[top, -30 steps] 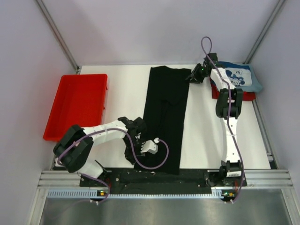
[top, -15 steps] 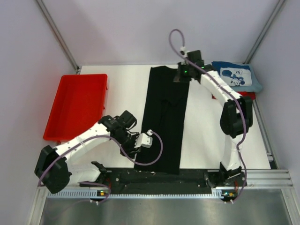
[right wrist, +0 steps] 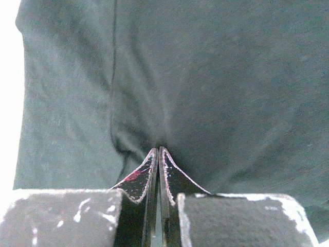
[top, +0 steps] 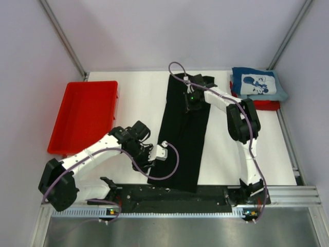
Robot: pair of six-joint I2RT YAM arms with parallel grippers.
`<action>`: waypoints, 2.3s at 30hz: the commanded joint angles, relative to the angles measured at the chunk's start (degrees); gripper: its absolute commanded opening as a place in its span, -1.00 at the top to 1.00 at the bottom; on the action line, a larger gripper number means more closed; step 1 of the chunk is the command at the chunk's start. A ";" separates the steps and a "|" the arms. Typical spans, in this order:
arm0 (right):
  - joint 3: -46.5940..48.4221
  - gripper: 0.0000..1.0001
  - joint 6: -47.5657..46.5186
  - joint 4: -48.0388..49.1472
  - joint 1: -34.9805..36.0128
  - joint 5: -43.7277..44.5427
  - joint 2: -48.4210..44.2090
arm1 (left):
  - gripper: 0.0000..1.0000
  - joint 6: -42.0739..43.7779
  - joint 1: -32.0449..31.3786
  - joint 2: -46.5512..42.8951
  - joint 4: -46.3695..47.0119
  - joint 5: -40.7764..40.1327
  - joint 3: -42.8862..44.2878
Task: Fold and stack the t-shirts
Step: Rotate the tshirt 90 degrees, then grab the bottom of the folded rectangular tshirt with both arms, then fold the folded rectangular tshirt in 1/3 of the way
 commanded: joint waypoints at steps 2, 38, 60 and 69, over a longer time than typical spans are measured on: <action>-2.55 1.00 -6.39 -5.60 3.78 -8.38 -12.18 | 0.00 2.14 -1.00 0.99 1.29 1.95 2.02; -74.54 -0.20 -70.91 11.18 48.95 -13.15 -63.64 | 1.00 6.98 -19.12 1.17 19.05 -11.49 -15.38; -66.81 1.00 -46.22 26.37 15.68 -11.21 -72.34 | 1.00 -7.87 -1.29 12.58 8.06 -10.87 18.61; -63.82 1.00 -34.53 49.76 1.16 -10.69 -55.91 | 1.00 -10.95 7.07 35.69 5.07 -11.05 44.10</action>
